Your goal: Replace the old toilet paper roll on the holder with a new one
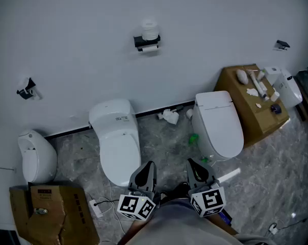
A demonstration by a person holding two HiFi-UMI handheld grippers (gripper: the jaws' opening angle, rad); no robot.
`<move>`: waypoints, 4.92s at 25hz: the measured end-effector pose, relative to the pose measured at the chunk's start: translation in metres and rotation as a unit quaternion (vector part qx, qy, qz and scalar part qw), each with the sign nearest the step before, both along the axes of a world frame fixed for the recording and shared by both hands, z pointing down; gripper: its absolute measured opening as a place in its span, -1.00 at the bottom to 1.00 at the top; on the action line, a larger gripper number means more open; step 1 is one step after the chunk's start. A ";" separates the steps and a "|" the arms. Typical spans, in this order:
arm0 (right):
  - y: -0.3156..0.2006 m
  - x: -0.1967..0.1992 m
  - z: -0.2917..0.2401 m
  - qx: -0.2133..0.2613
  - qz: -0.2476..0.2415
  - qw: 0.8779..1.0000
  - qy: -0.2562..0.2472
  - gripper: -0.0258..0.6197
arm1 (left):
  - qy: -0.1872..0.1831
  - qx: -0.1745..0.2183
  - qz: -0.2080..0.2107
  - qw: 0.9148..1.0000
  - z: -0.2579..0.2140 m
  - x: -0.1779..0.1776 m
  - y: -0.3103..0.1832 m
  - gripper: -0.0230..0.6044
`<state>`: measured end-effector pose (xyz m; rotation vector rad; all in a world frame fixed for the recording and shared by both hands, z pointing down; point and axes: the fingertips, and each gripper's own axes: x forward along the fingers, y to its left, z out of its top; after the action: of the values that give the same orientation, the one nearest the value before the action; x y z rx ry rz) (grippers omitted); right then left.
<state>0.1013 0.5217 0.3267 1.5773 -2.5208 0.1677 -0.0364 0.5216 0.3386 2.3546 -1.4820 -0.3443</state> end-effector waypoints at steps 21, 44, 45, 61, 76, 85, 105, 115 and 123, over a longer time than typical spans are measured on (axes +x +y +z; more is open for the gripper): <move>-0.014 0.014 0.001 -0.003 -0.046 0.998 -0.038 -0.87 | -0.032 0.001 0.016 0.999 0.009 0.046 -0.028 -0.91; -0.185 0.058 -0.006 0.007 -0.103 0.994 -0.040 -0.87 | -0.046 0.010 0.003 0.999 -0.005 0.111 -0.189 -0.91; -0.189 0.061 -0.006 0.009 -0.104 0.994 -0.042 -0.87 | -0.047 0.013 0.001 0.999 -0.006 0.114 -0.193 -0.91; -0.238 0.067 -0.008 0.022 -0.135 0.989 -0.057 -0.87 | -0.040 0.019 -0.013 0.999 -0.018 0.130 -0.242 -0.91; -0.358 0.034 -0.001 0.008 -0.135 0.990 -0.043 -0.87 | -0.026 0.017 0.004 1.000 -0.013 0.105 -0.365 -0.91; -0.458 -0.006 -0.004 0.002 -0.130 0.991 -0.042 -0.87 | -0.023 0.010 0.011 1.000 -0.020 0.071 -0.463 -0.91; -0.609 -0.092 -0.035 0.052 -0.098 0.994 -0.009 -0.87 | 0.077 0.019 0.047 0.996 -0.031 -0.008 -0.621 -0.91; -0.633 -0.083 -0.028 0.042 -0.092 0.995 -0.010 -0.87 | 0.286 -0.067 0.009 0.956 0.019 -0.013 -0.670 -0.91; -0.646 -0.079 -0.013 0.025 -0.084 0.996 -0.005 -0.87 | 0.410 -0.080 -0.012 0.909 0.042 -0.012 -0.702 -0.90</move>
<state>0.0225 -0.1240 0.3137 1.3749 -2.6687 0.0931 -0.0486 -0.1800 0.3809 1.7035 -1.0573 -1.0221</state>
